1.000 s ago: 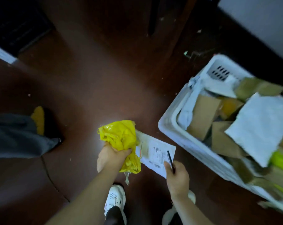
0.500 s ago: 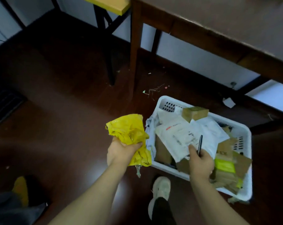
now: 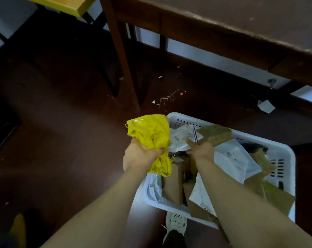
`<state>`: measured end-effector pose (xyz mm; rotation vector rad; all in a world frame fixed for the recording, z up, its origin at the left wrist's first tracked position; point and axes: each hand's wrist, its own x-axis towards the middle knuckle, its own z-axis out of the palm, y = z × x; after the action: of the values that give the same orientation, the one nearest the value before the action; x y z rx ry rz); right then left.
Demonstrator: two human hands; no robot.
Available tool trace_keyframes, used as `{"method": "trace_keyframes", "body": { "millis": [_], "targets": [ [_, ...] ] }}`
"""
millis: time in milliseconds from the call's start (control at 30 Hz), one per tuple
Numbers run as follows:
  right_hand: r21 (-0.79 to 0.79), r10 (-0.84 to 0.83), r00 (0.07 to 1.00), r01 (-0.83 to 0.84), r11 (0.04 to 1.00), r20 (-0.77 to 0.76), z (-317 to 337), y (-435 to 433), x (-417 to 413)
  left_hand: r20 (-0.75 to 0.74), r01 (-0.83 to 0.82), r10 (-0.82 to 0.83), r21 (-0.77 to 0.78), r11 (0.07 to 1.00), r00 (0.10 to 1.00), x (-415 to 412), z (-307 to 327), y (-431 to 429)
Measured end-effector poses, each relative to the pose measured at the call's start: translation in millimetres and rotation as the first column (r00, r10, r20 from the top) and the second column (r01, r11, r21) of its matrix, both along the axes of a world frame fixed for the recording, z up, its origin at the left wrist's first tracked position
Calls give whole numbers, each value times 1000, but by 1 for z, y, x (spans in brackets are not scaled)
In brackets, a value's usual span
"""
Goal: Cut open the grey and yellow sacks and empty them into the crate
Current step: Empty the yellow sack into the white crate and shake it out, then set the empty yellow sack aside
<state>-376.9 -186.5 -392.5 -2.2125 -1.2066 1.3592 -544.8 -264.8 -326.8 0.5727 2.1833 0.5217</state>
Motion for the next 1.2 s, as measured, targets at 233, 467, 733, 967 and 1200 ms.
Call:
{"method": "trace_keyframes", "body": {
  "millis": [233,467,733,967,1200],
  "targets": [
    [-79,-217,948,204,976,-234,48,-23,34,20,77,-77,-22,997,997,19,33,24],
    [-220,-500,756,450,866,-422,137,-63,67,64,248,-249,24,968,966,48,87,13],
    [-75,-673,537,751,656,-508,254,-196,97,92,571,-616,287,769,783,115,196,-42],
    [30,-635,306,913,406,-709,338,-341,151,121,786,-877,399,472,466,235,272,-138],
    [61,-690,80,997,52,-719,362,-523,240,169,872,-963,415,261,208,372,311,-300]
  ]
}}
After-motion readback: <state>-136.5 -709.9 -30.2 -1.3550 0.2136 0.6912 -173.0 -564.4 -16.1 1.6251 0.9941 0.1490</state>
